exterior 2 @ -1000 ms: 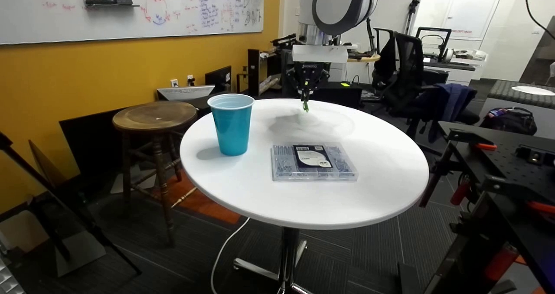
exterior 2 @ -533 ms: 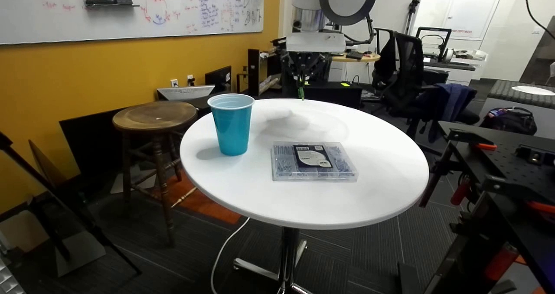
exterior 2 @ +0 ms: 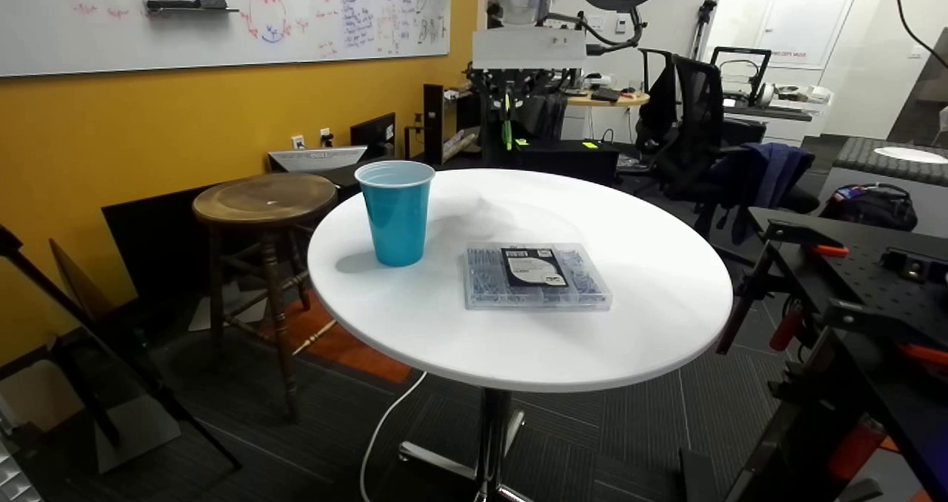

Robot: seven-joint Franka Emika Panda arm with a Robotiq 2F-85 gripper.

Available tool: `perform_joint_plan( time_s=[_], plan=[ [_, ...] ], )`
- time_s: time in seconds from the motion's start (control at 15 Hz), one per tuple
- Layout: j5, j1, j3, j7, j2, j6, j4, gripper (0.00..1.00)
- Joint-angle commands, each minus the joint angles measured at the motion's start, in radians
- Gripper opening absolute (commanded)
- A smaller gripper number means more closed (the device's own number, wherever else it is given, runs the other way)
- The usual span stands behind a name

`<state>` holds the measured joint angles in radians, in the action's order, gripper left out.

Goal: Put the pen inside the mug cup

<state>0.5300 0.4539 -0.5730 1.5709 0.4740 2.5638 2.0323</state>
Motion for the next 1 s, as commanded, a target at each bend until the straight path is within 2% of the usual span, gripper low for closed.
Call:
perform_joint_plan(
  time_s=[0.0, 0.27, 0.53, 0.93],
  plan=[
    [0.151, 0.021, 0.064, 0.178, -0.061, -0.131, -0.016, 0.03],
    [0.286, -0.043, 0.221, 0.302, -0.095, -0.274, -0.053, 0.03],
    [0.357, -0.108, 0.358, 0.360, -0.110, -0.392, -0.083, 0.03],
    [0.431, -0.161, 0.486, 0.380, -0.095, -0.477, -0.126, 0.03]
  ],
)
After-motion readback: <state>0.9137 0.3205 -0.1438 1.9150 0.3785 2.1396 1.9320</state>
